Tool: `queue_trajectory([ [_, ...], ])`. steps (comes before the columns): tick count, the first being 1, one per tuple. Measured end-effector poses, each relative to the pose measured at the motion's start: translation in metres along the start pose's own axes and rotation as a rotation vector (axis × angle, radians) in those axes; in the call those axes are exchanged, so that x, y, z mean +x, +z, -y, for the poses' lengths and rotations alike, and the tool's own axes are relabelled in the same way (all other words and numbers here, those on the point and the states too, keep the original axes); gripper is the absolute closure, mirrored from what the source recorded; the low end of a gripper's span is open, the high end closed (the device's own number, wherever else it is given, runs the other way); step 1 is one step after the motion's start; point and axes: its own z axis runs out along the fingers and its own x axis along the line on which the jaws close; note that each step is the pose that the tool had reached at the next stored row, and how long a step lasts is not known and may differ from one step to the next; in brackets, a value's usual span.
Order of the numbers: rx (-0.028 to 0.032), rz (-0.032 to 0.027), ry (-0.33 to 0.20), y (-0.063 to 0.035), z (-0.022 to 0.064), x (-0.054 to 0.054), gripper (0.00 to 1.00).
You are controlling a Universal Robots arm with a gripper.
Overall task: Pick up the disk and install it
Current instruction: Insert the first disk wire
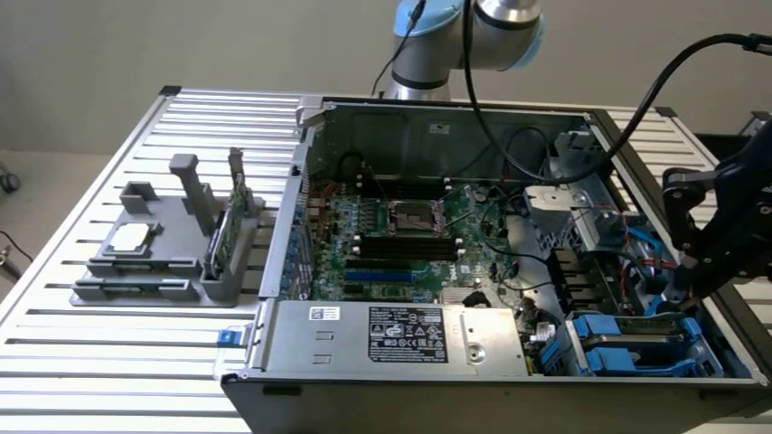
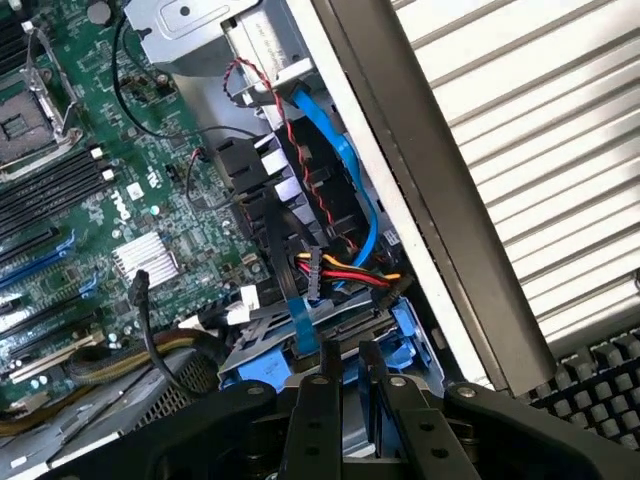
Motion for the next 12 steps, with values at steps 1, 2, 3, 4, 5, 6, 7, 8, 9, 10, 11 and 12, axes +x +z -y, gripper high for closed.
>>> queue_trajectory([
  [1,-0.0003,0.0,0.018,0.0012,0.0,0.0,0.78],
  [2,-0.0006,0.0,0.036,0.0023,0.0,0.0,0.78],
  [3,-0.0007,0.0001,0.054,0.0034,0.0,0.0,0.78],
  [4,-0.0008,0.0003,0.073,0.0044,0.0,0.0,0.78],
  [5,-0.0009,0.0004,0.091,0.0055,0.0,0.0,0.78],
  [6,-0.0011,0.0005,0.109,0.0065,0.0,0.0,0.78],
  [7,-0.0011,0.0007,0.128,0.0074,0.0001,0.0,0.78],
  [8,-0.0012,0.0008,0.144,0.0082,0.0001,0.0,0.78],
  [9,-0.0013,0.0009,0.157,0.0092,0.0001,0.0,0.78],
  [10,-0.0013,0.001,0.173,0.0099,0.0001,0.0,0.78],
  [11,-0.0013,0.0012,0.189,0.0102,0.0,0.0,0.78],
  [12,-0.0018,0.001,0.202,0.0104,0.0001,-0.0001,0.78],
])
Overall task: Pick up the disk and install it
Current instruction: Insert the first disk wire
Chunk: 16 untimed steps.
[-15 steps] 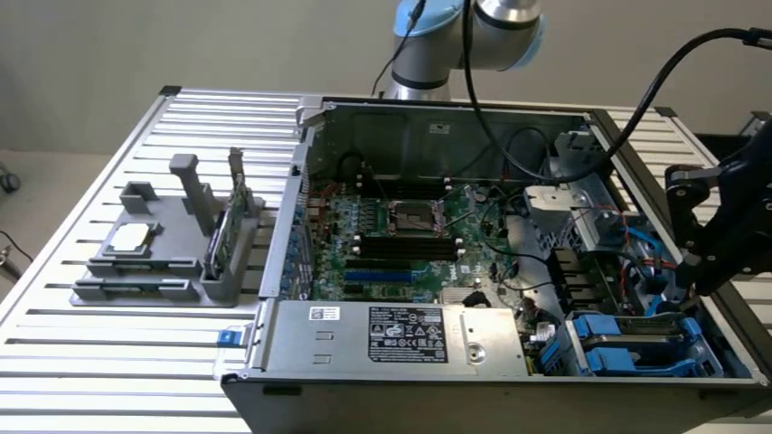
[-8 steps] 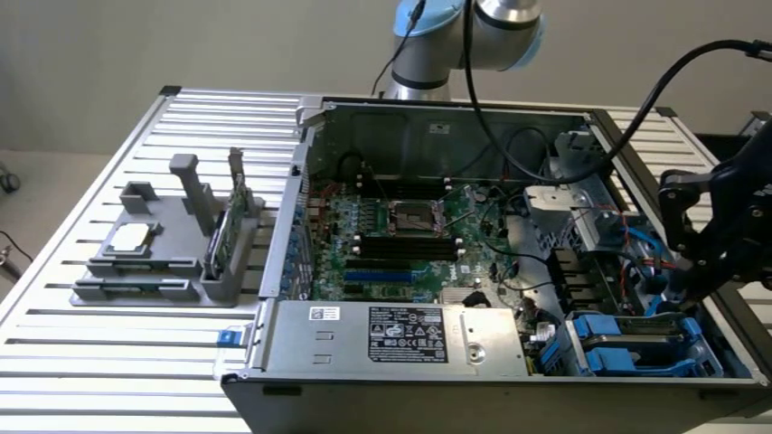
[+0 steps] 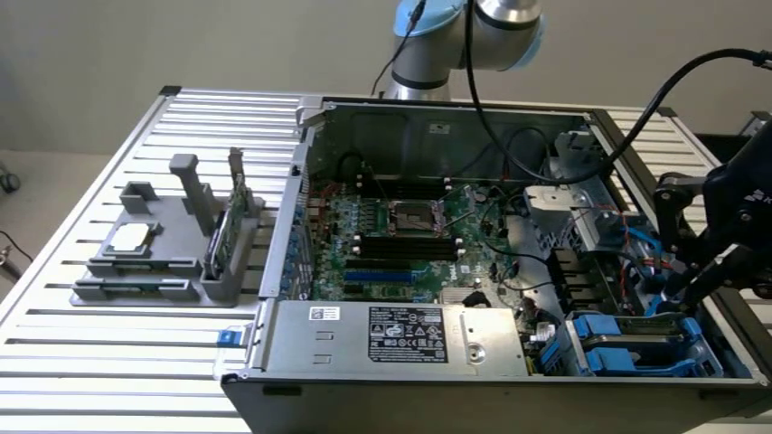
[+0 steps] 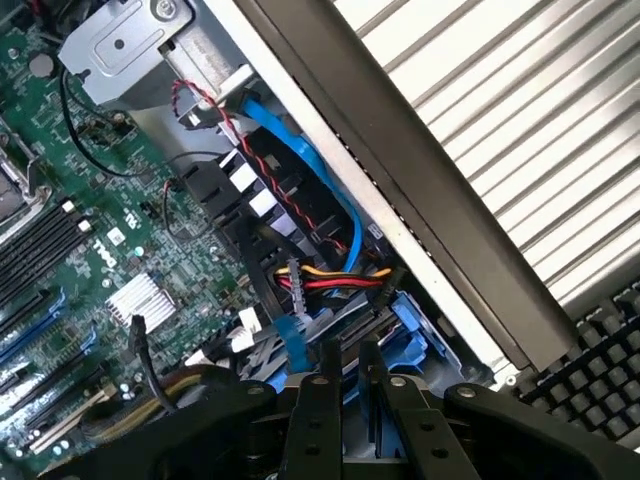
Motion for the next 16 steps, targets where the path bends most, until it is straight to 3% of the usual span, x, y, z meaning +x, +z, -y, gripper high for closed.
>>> queue_trajectory([
  [7,-0.0089,-0.0071,0.05,0.0001,0.0001,-0.0004,0.78],
  [16,-0.0104,-0.0071,0.117,0.0002,0.0031,-0.0033,0.78],
])
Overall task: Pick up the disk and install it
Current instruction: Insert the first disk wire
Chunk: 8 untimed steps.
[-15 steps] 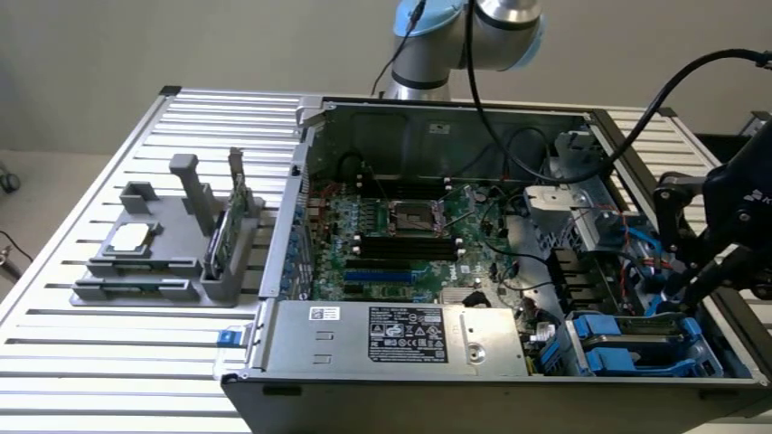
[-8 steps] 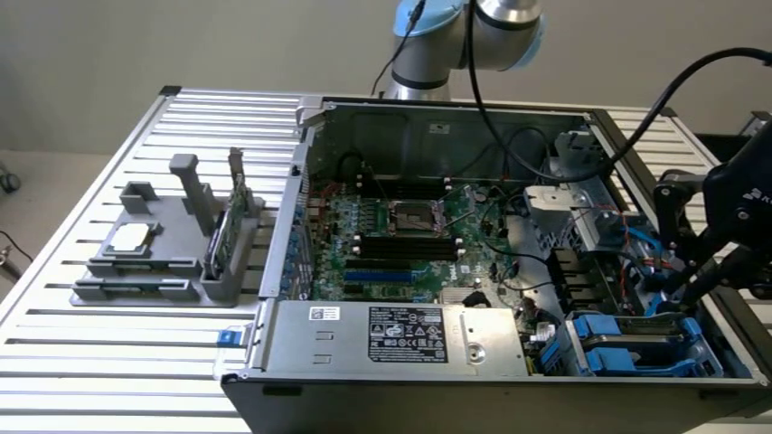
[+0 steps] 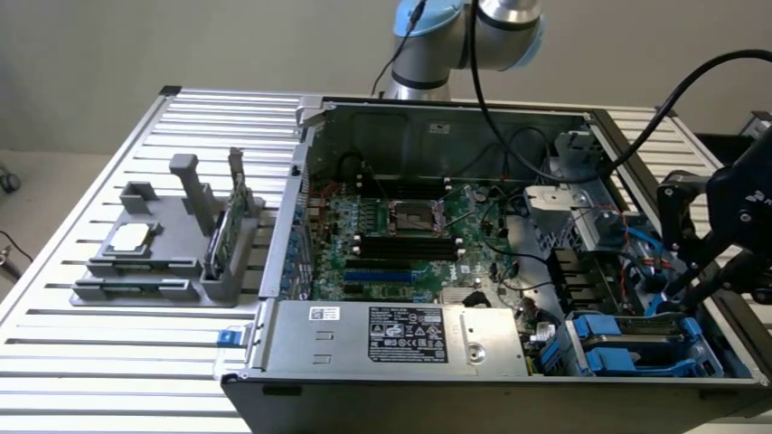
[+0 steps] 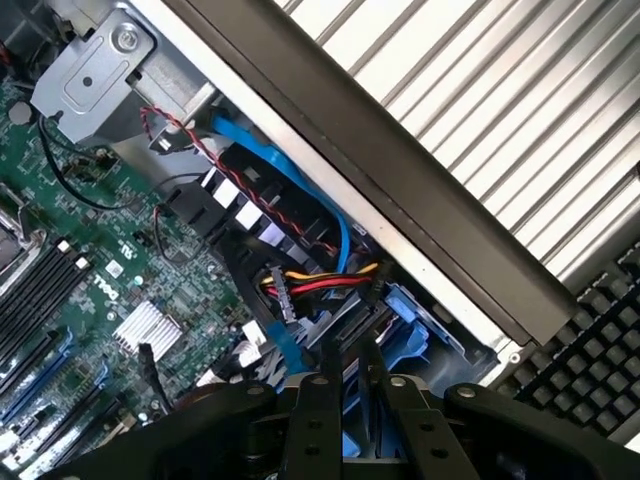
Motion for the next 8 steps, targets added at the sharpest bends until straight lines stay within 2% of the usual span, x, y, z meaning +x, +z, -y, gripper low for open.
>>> queue_trajectory([
  [3,-0.0028,-0.0029,0.004,0.0009,-0.0001,-0.004,0.78],
  [8,-0.0157,-0.0168,0.009,0.0044,0.0004,-0.0105,0.78],
])
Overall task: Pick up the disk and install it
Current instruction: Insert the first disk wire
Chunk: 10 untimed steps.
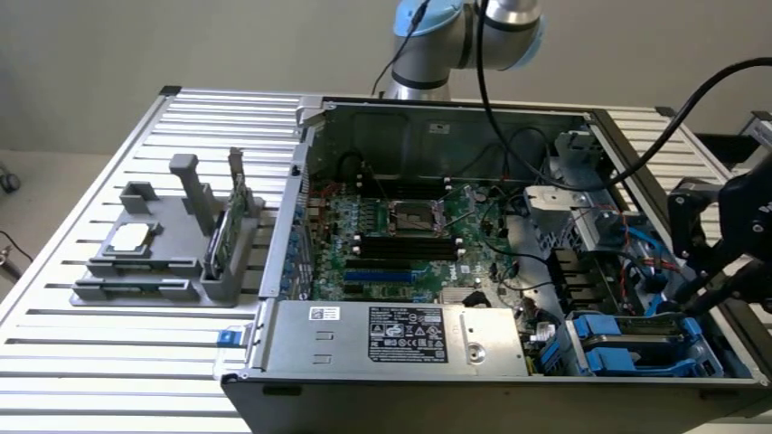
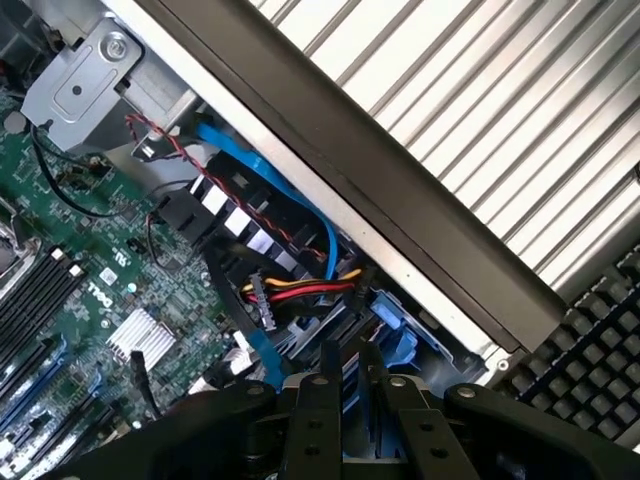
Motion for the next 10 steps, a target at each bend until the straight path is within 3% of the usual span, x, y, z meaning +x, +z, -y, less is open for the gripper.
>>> queue_trajectory([
  [10,-0.013,-0.01,0.063,0.0149,0.0041,-0.004,0.78],
])
